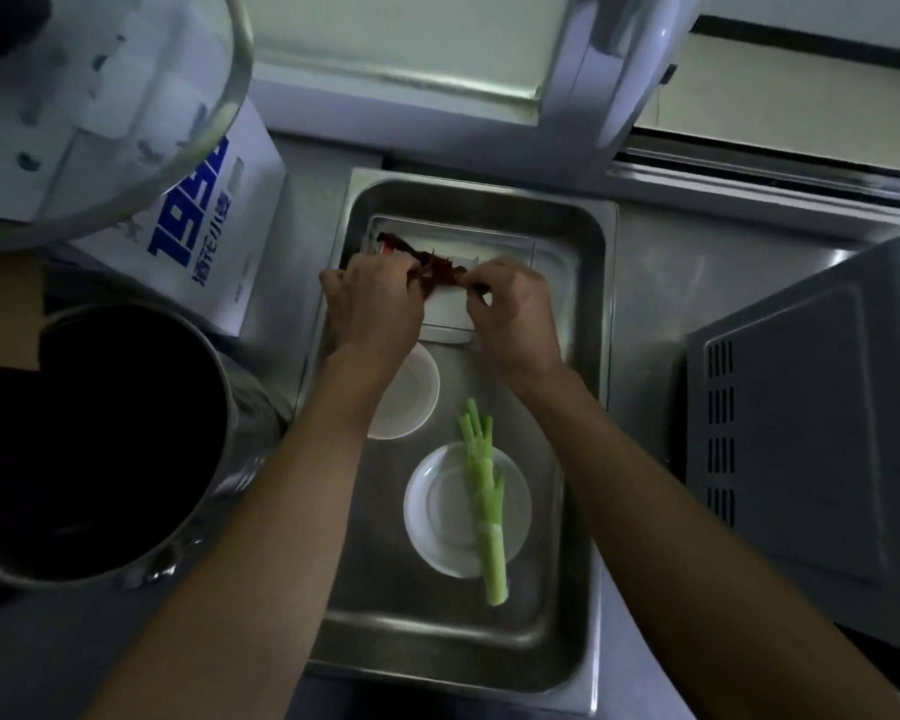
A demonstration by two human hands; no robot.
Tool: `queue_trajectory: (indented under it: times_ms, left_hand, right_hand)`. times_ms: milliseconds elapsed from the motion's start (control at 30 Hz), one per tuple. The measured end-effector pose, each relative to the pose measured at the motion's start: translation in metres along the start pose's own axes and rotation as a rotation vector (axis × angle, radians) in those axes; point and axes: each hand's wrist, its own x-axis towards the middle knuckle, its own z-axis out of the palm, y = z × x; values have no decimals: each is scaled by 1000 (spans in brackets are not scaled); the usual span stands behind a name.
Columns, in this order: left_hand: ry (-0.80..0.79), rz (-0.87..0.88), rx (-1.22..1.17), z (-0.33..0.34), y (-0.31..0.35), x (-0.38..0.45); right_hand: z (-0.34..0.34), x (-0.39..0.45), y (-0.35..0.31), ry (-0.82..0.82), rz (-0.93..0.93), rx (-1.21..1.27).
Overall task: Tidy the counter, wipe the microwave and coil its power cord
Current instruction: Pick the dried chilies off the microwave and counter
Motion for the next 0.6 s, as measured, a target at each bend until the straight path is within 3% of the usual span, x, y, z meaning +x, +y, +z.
queue_trajectory:
  times_ms: [333,500,600]
  left_hand:
    - [-31,38,100,23,-11,16]
    - [-15,83,86,22,-14,9]
    - [-17,88,83,16,-13,-1]
  right_hand:
    - [23,23,6,-105,18,-40]
    - [13,17,-1,-246,41,-21]
    - [1,9,-8,-246,68,-19]
